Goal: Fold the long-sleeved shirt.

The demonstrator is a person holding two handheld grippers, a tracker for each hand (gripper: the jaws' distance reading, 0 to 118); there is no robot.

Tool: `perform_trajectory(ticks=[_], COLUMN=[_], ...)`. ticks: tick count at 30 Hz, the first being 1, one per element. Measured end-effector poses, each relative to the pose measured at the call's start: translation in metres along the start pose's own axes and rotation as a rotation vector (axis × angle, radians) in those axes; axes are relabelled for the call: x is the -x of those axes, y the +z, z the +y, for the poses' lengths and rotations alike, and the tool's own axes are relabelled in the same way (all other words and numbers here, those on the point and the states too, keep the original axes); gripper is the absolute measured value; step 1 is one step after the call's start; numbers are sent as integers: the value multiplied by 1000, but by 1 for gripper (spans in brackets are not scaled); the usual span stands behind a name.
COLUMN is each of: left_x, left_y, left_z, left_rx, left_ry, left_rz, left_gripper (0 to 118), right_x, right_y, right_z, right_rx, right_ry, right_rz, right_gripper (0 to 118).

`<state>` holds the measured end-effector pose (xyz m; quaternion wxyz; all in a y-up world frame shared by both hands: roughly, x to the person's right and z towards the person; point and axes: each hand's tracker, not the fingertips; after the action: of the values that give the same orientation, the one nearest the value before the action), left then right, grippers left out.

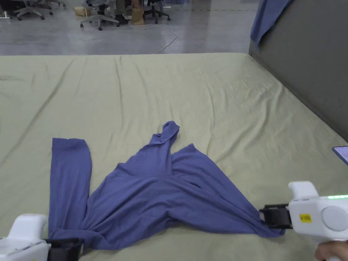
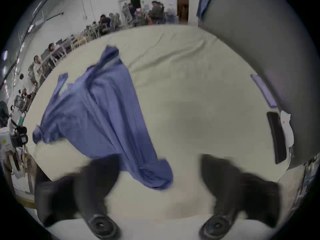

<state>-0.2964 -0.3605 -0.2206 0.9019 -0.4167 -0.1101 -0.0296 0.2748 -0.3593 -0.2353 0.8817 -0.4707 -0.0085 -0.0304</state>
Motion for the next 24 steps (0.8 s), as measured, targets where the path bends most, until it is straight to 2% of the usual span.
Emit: perform_trajectory(ticks=[1, 2, 3, 4, 5, 6, 7, 9, 10, 12, 13, 14, 18, 19, 22, 24], left_x=[0, -2, -3, -4, -5, -12, -14, -18, -23, -26, -27, -29, -35, -36, -37, -39], left_y=[8, 18, 22, 27, 33, 37, 36, 41, 41, 41, 39, 34, 13, 7, -18, -34], left_z=[10, 17, 23, 27, 32, 35, 37, 41, 43, 49, 53, 56, 73, 79, 97, 110], left_rx=[-59, -75, -80, -81, -111, -129, -123, -140, -136, -142, -141, -139, -131, -130, -121, -107], left_ry=[-19, -37, -39, -20, -1, 9, 14, 7, -5, -8, -4, -5, -13, -26, -21, -23], left_rz=[4, 31, 41, 47, 29, 2, 1, 7, -3, -17, -26, -28, -45, -41, -47, -59], left_gripper=[118, 118, 116, 100, 62, 10, 0, 0, 0, 0, 0, 0, 0, 0, 0, 0], right_x=[2, 1, 1, 1, 0, 2, 4, 5, 6, 7, 5, 5, 3, 1, 5, 8], right_y=[18, 33, 39, 46, 52, 52, 50, 46, 43, 32, 26, 20, -10, -17, -31, -40], right_z=[5, 13, 17, 22, 19, 19, 15, 7, 1, -9, -13, -17, -21, -21, -20, -23], right_rx=[-55, -122, -128, -129, -134, -135, -136, -81, -63, -5, 39, 59, 113, 130, 178, 202], right_ry=[-10, -23, -38, -49, -45, -42, -45, -5, -9, -8, 3, 11, 31, 26, 29, 39], right_rz=[-3, -2, -3, -13, -17, -26, -43, -20, -21, -17, -29, -36, -103, -100, -98, -60], right_gripper=[113, 112, 104, 63, 13, 0, 0, 0, 10, 64, 71, 66, 62, 56, 54, 54])
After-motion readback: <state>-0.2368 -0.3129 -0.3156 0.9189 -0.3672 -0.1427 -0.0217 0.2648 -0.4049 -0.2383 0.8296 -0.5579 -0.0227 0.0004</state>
